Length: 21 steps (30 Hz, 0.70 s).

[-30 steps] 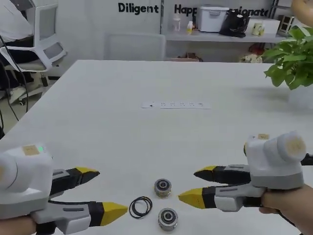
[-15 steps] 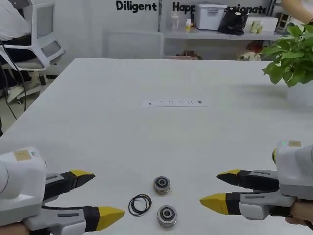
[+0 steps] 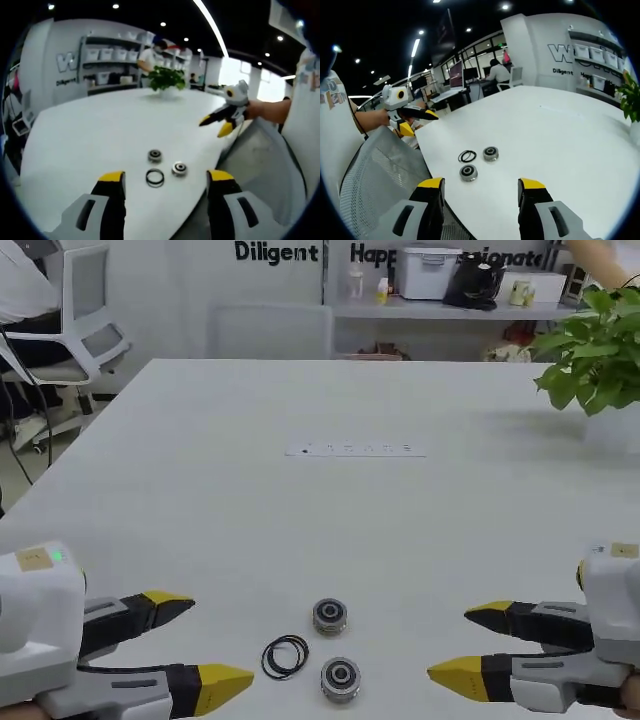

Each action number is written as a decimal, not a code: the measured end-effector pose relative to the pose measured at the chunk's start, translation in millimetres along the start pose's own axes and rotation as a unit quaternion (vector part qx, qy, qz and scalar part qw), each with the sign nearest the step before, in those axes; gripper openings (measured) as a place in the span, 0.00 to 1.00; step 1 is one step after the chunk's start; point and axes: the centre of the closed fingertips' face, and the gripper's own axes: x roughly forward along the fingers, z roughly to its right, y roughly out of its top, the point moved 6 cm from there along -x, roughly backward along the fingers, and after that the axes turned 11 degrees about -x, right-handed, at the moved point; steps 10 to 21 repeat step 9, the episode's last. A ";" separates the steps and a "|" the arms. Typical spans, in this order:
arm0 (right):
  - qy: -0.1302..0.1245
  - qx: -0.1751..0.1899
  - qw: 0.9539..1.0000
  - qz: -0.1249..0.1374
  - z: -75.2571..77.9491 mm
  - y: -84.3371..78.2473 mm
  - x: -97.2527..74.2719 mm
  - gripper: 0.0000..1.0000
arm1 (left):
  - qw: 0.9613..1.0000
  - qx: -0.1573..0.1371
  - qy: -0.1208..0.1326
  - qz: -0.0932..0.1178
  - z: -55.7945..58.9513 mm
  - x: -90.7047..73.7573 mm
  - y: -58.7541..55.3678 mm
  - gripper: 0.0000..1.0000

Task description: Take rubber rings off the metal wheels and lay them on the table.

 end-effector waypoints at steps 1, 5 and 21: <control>-0.001 0.000 1.000 0.000 1.1 -0.7 -0.4 0.58 | 1.000 0.000 0.000 -0.001 0.0 0.0 -0.2 0.66; 0.001 -0.001 1.000 -0.002 0.6 -2.6 0.7 0.57 | 1.000 -0.002 0.001 -0.005 -0.7 -0.4 -1.4 0.65; 0.000 -0.003 1.000 -0.001 1.9 -2.5 0.3 0.57 | 1.000 -0.002 0.001 -0.006 -0.7 -0.9 -1.8 0.65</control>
